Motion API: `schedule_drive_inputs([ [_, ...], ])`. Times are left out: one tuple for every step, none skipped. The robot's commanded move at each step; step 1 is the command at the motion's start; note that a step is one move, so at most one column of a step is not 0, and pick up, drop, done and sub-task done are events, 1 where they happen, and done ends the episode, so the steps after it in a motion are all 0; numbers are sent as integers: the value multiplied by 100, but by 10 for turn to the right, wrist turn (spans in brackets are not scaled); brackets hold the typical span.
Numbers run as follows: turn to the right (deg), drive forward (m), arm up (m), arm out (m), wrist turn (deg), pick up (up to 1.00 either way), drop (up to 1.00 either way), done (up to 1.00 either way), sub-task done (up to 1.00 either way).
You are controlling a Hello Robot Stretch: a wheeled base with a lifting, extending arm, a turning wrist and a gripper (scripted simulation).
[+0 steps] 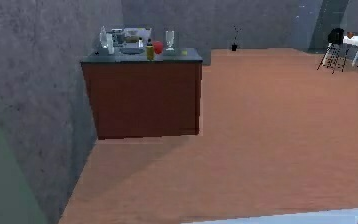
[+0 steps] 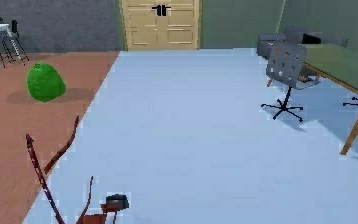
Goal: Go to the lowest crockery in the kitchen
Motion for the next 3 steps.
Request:
schedule_drive_inputs([
  [0, 80, 0, 0, 0, 0, 0, 0, 0],
  [60, 0, 0, 0, 0, 0, 0, 0, 0],
  [0, 70, 0, 0, 0, 0, 0, 0, 0],
])
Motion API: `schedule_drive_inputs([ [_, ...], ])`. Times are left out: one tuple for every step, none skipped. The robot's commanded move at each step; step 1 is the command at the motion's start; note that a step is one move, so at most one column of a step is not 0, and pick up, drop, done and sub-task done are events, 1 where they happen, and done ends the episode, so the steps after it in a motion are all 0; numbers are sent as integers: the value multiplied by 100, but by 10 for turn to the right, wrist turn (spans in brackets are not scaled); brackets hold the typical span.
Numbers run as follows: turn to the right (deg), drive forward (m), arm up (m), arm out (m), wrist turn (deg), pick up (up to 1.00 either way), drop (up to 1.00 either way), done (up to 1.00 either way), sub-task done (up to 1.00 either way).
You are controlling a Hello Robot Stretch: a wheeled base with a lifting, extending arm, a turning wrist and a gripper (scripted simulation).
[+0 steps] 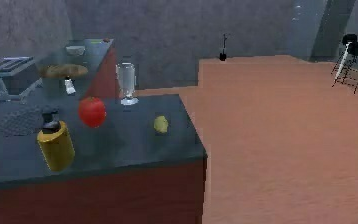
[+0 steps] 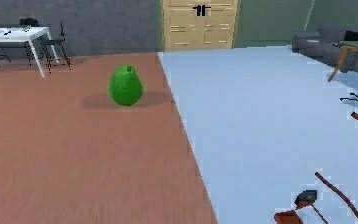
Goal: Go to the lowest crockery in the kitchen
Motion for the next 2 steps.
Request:
schedule_drive_inputs([
  [450, 0, 0, 0, 0, 0, 0, 0, 0],
  [300, 0, 0, 0, 0, 0, 0, 0, 0],
])
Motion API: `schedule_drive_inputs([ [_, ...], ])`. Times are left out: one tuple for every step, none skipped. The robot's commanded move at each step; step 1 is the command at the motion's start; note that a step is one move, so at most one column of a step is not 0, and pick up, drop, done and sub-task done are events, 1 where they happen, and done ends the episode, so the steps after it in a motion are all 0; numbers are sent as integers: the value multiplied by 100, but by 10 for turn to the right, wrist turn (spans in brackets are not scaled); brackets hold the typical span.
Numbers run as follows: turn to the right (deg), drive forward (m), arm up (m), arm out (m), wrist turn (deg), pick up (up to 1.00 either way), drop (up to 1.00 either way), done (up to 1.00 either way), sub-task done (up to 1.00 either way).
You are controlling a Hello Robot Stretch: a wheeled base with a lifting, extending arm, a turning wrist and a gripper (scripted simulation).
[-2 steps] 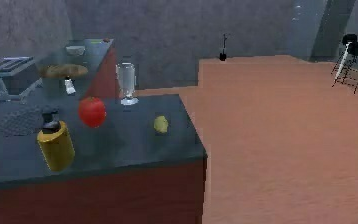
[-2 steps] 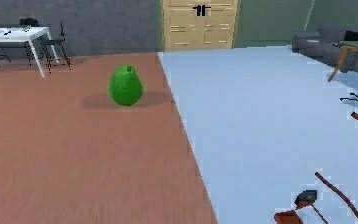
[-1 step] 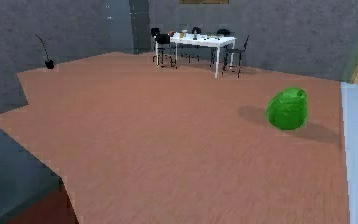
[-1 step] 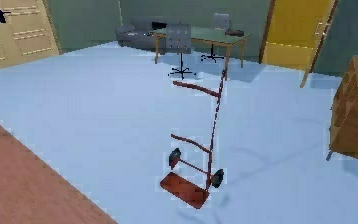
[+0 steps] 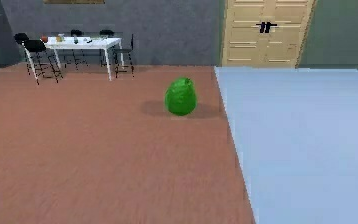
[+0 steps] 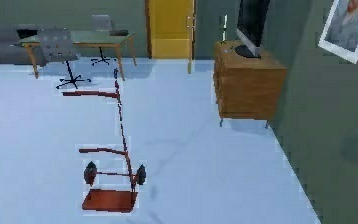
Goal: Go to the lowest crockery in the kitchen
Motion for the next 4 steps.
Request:
schedule_drive_inputs([
  [0, 40, 0, 0, 0, 0, 0, 0, 0],
  [-390, 0, 0, 0, 0, 0, 0, 0, 0],
  [0, 45, 0, 0, 0, 0, 0, 0, 0],
  [-450, 0, 0, 0, 0, 0, 0, 0, 0],
])
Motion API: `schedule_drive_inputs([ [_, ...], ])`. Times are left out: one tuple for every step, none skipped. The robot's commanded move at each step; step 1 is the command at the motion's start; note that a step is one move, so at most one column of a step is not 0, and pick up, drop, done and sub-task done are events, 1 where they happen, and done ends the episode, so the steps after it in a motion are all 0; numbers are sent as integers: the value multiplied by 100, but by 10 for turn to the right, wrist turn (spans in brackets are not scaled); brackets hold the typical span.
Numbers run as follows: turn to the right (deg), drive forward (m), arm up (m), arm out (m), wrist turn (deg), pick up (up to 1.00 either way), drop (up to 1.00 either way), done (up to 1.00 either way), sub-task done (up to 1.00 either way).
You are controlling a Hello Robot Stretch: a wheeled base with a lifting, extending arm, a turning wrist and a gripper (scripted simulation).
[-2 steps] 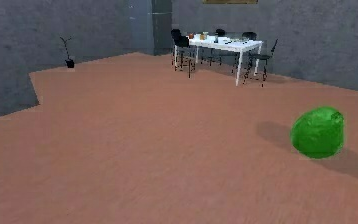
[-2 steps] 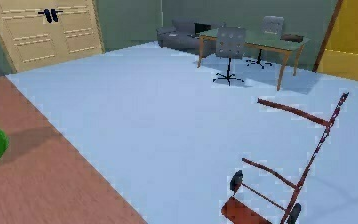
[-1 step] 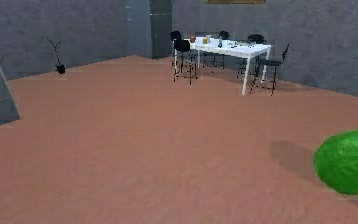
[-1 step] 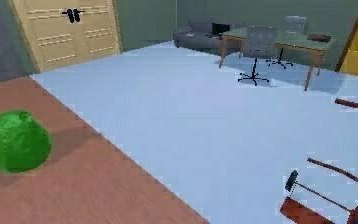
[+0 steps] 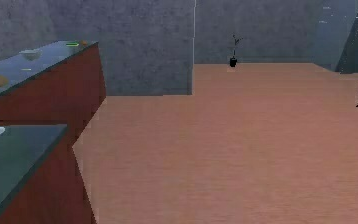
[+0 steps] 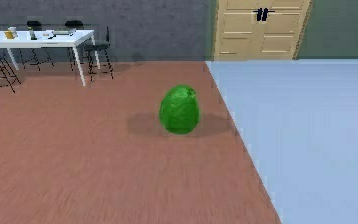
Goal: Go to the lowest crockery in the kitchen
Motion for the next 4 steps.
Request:
schedule_drive_inputs([
  [0, 100, 0, 0, 0, 0, 0, 0, 0],
  [-90, 0, 0, 0, 0, 0, 0, 0, 0],
  [0, 15, 0, 0, 0, 0, 0, 0, 0],
  [-450, 0, 0, 0, 0, 0, 0, 0, 0],
])
